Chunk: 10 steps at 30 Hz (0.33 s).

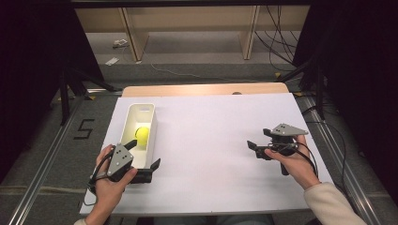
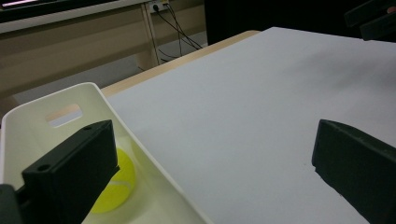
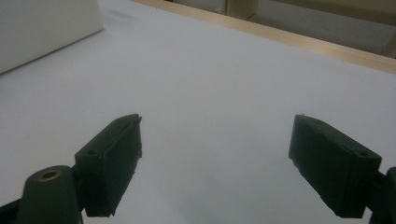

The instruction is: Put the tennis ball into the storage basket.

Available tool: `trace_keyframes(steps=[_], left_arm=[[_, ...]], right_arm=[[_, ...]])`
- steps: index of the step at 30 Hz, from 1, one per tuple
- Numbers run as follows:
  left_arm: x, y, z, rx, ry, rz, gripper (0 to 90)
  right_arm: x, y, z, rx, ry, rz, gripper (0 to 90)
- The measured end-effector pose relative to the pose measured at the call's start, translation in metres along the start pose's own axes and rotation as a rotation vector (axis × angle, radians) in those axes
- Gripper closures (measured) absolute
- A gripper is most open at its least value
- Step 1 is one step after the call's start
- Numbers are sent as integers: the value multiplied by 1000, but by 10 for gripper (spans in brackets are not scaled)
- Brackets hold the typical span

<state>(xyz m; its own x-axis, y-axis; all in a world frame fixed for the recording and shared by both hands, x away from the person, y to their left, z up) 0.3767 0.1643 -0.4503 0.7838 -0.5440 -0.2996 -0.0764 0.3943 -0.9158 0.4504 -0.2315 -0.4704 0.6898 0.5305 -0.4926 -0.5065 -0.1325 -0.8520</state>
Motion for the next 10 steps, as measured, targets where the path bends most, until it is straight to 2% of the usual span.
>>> trace_keyframes(steps=[6,10], left_arm=[[0,0,0,-4,1,-1,0],[1,0,0,-5,1,-1,0]], right_arm=[[-1,-1,2,-18,-1,-16,181],[-1,-1,3,-10,-13,-19,182]])
Point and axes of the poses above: each handheld gripper's, and its own axes: x roughly forward along the jaws, y roughly out of its underside, z roughly to its left, the point moved 7 cm from there along x, roughly forward along the jaws, and after that the axes turned 11 degrees about x, right-handed, at the moved point
